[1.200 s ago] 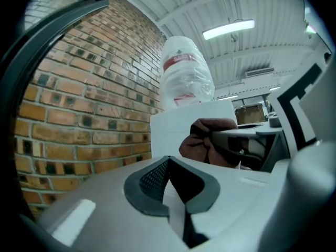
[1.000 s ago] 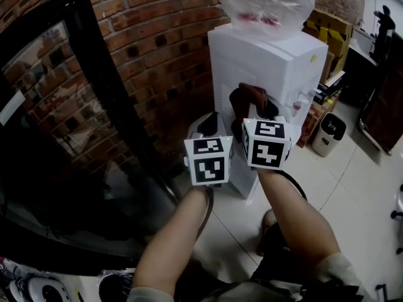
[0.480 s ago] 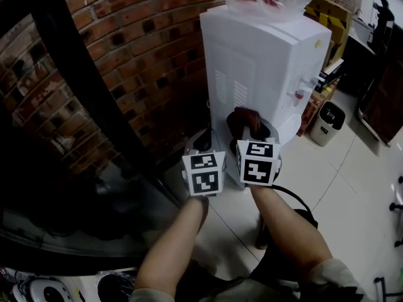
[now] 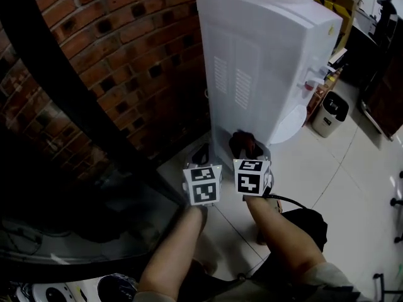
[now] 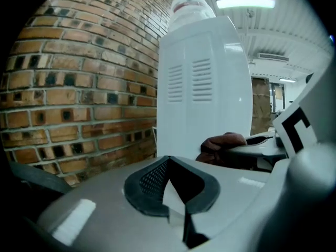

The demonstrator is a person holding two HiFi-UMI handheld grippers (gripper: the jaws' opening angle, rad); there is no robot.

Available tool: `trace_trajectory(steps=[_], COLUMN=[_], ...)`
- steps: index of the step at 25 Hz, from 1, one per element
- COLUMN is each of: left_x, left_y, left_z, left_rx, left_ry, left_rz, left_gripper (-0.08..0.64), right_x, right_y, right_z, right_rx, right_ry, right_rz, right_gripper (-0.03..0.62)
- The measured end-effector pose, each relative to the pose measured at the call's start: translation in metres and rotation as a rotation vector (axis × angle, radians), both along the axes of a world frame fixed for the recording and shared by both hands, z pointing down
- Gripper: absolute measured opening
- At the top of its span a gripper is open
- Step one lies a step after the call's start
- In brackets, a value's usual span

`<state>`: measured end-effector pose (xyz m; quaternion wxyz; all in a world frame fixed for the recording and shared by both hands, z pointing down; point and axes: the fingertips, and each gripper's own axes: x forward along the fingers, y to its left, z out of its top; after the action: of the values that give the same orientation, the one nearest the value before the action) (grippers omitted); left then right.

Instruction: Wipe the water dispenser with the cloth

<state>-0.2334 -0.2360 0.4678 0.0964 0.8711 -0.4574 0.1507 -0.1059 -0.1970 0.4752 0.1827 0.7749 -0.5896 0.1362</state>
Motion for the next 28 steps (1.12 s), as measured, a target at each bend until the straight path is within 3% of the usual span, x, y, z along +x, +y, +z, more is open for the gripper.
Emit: trace_trajectory(steps=[17, 28], left_x=[0.015, 0.010], left_y=[0.004, 0.009], left_z=[0.186, 0.246], left_rx=[-0.167, -0.239], left_ry=[-0.102, -0.139], left_rz=[0.061, 0.070], left_gripper=[0.000, 0.000], right_x=[-0.003, 0.000], right_y=[-0.001, 0.005], right_z=[0.204, 0.292], right_rx=[-0.284, -0.396], right_ry=[-0.080, -0.073], right_rz=[0.045, 0.047], right_gripper=[0.055, 0.055])
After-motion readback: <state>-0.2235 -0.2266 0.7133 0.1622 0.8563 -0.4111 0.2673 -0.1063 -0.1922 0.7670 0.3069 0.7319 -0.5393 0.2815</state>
